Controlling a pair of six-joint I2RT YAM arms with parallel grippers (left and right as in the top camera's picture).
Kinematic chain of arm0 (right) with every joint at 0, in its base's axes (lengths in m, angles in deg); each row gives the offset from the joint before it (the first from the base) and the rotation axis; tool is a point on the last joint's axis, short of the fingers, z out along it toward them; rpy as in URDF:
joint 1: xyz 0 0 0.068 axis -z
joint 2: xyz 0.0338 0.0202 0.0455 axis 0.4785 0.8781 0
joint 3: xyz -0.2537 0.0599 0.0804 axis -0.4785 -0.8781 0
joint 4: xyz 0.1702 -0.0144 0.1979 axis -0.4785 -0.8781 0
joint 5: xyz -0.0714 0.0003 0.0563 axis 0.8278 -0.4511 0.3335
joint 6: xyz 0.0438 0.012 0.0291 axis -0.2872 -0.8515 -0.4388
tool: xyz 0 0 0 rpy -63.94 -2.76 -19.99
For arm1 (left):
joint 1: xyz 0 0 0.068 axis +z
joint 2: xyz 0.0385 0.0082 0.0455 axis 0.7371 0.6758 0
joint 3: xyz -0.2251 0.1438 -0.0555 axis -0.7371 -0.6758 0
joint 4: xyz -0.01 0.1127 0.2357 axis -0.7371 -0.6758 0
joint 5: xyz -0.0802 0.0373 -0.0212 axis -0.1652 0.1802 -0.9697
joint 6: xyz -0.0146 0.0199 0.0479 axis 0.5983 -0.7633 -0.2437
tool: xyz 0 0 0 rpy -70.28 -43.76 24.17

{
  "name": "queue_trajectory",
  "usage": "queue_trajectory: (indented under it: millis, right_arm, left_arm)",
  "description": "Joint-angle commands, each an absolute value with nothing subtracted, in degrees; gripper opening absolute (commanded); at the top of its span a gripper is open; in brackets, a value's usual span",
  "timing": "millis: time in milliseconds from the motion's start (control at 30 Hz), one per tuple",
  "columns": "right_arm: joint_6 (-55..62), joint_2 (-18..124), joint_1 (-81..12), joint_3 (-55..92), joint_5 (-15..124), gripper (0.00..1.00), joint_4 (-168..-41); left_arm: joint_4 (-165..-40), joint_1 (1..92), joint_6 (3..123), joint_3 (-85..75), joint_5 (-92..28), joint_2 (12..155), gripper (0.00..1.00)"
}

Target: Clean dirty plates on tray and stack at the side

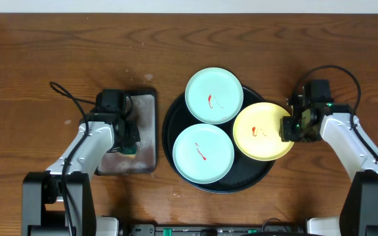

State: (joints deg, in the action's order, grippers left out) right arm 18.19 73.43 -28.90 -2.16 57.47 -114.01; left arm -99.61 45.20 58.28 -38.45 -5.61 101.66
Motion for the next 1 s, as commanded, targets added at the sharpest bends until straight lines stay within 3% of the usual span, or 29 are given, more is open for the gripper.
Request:
queue_trajectory:
  millis: [0,300,967]
  right_arm:
    - [17.89,73.62,-28.66,-1.50,55.35,0.34,-113.25]
    - [17.39,73.62,-29.89,-1.48,51.24,0.01,-111.61]
    - [17.04,73.62,-30.08,-1.50,51.72,0.01,-113.84]
  left_arm:
    - [-99.26,45.44,58.77,-38.32,-5.15,99.82,0.07]
    - [-99.59,45.42,58.81,-36.70,-5.17,90.01,0.07]
    - [-101.16,45.42,58.98,-38.78,-6.88,89.50,0.07]
